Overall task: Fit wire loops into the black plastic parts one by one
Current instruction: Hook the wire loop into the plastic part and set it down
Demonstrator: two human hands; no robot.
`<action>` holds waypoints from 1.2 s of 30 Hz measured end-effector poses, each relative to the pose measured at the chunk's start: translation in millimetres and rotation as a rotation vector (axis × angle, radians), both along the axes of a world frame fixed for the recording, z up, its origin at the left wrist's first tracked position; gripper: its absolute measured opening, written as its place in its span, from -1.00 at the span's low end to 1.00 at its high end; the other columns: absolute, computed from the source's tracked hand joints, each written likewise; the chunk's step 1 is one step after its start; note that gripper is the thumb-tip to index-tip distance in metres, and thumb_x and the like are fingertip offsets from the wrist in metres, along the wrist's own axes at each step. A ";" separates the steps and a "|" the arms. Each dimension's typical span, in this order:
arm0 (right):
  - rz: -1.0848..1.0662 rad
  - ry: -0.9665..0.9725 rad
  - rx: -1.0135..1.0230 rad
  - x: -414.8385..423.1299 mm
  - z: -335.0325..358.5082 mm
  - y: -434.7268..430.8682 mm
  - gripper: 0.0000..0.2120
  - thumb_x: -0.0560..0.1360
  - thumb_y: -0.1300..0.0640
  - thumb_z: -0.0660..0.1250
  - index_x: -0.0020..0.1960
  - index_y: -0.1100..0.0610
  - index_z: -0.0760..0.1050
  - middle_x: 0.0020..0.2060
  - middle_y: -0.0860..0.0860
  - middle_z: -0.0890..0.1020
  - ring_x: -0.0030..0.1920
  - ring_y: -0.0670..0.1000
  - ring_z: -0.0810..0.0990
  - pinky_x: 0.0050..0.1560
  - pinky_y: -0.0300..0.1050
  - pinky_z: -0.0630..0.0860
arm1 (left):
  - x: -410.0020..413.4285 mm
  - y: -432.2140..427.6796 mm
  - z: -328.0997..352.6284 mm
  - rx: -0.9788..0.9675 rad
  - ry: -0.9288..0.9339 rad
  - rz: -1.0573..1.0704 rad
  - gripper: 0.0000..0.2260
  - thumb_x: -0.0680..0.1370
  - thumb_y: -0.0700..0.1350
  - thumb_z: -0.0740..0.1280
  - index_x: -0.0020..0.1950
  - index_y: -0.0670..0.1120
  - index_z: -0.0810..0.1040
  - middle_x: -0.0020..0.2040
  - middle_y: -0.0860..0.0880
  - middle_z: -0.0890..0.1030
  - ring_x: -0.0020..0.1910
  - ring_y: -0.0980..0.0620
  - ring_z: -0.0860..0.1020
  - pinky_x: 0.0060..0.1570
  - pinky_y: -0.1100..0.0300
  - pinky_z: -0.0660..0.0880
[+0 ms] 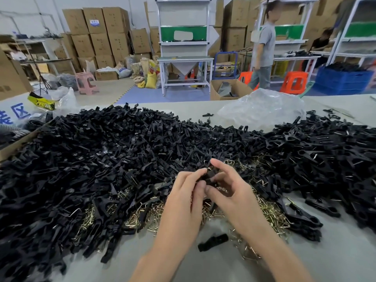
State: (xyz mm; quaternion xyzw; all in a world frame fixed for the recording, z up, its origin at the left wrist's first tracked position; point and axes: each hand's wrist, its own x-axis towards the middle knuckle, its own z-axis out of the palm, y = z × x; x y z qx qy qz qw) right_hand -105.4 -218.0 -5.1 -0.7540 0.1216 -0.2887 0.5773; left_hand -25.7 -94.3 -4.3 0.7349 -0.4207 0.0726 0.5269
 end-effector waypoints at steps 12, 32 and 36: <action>0.075 -0.154 0.449 8.1 -6.4 1.7 -0.52 0.40 0.14 0.49 0.30 -0.06 0.59 0.02 0.09 0.72 0.12 0.13 0.70 0.16 -0.03 0.63 | -3.0 2.8 10.9 -0.072 0.302 -0.084 -0.76 0.68 -0.09 0.19 0.19 0.17 0.58 0.01 0.18 0.64 0.02 0.23 0.63 -0.04 0.47 0.46; -0.038 -0.099 0.194 4.3 -5.6 -6.3 -0.54 0.61 0.26 0.35 0.37 -0.20 0.49 0.11 -0.13 0.71 0.19 -0.14 0.64 0.24 -0.25 0.55 | 11.8 8.8 4.4 -0.062 0.449 -0.032 -0.89 0.64 0.00 0.29 0.10 0.17 0.58 -0.13 0.12 0.71 -0.14 0.16 0.67 -0.11 0.37 0.54; 0.000 -0.047 0.118 3.3 -4.2 -3.5 -0.51 0.63 0.31 0.30 0.44 -0.13 0.43 0.11 -0.16 0.71 0.22 -0.18 0.62 0.20 -0.38 0.49 | 12.9 9.1 2.1 -0.008 0.488 -0.065 -0.88 0.67 0.03 0.20 0.13 0.16 0.51 -0.11 0.11 0.71 -0.12 0.14 0.66 -0.12 0.28 0.56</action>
